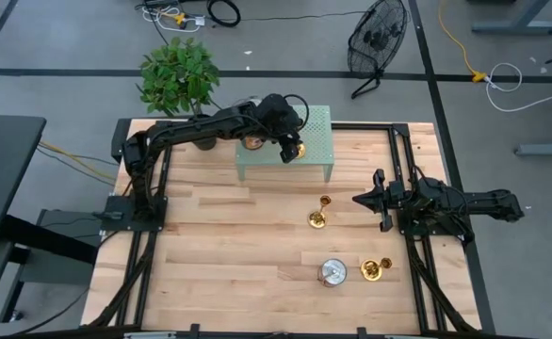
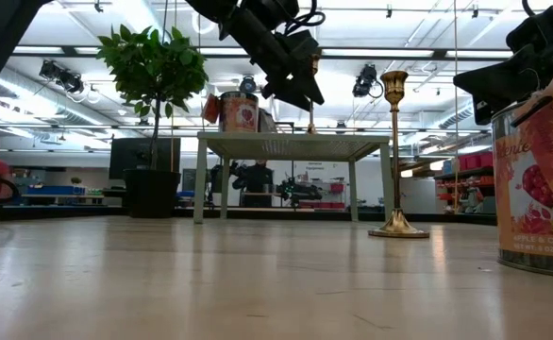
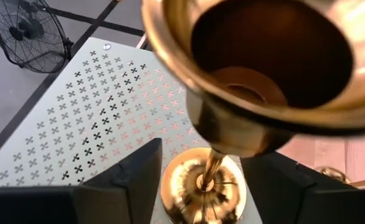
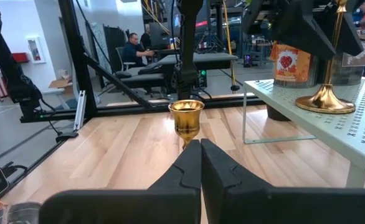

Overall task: Pick & Place candle stick holders
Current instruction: Put the top left gold candle holder on the shelf

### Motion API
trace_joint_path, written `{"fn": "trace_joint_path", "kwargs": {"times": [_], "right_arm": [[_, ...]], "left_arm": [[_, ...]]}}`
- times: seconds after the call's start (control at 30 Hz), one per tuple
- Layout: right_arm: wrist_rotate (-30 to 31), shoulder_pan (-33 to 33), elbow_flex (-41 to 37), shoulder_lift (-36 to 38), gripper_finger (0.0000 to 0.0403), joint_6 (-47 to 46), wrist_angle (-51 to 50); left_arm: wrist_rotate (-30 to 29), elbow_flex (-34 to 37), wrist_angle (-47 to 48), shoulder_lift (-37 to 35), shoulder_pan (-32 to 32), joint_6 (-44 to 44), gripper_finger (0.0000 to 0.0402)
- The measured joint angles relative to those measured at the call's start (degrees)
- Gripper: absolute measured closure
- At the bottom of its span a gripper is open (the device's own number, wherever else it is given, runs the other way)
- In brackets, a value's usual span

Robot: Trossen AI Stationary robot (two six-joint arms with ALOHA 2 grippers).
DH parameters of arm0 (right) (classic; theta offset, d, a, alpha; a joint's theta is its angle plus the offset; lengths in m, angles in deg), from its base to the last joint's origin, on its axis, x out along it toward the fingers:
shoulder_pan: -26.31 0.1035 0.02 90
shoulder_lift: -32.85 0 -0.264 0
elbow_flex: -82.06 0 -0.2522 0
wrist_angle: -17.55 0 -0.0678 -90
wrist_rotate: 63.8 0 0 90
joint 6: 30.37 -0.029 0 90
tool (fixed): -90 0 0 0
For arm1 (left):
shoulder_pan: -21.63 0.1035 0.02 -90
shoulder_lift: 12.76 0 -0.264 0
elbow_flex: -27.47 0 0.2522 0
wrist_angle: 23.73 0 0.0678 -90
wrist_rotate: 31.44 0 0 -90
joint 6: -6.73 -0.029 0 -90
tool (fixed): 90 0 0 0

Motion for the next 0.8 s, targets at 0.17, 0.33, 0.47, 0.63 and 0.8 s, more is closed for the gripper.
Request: {"fn": "trace_joint_path", "kwargs": {"times": [0.17, 0.33, 0.47, 0.63, 0.8], "right_arm": [[0.0, 0.01, 0.01, 0.0, 0.04, 0.0, 0.0], [0.0, 0.01, 0.0, 0.0, 0.04, 0.0, -0.01], [0.0, -0.01, 0.0, 0.0, 0.04, 0.0, -0.02], [0.0, 0.01, 0.0, 0.0, 0.04, -0.02, -0.02], [0.0, -0.01, 0.0, 0.0, 0.04, 0.0, -0.02]], "left_arm": [[0.0, -0.02, 0.36, -0.06, 0.0, 0.01, 0.0157], [0.01, -0.02, 2.35, -0.6, 0.0, -0.35, 0.0161], [0.04, -0.04, 4.46, -2.15, -0.04, -0.88, 0.0167], [0.01, -0.07, 6.97, -4.61, -0.02, -1.78, 0.0167], [0.04, -0.11, 8.89, -6.83, -0.42, -1.82, 0.0168]]}}
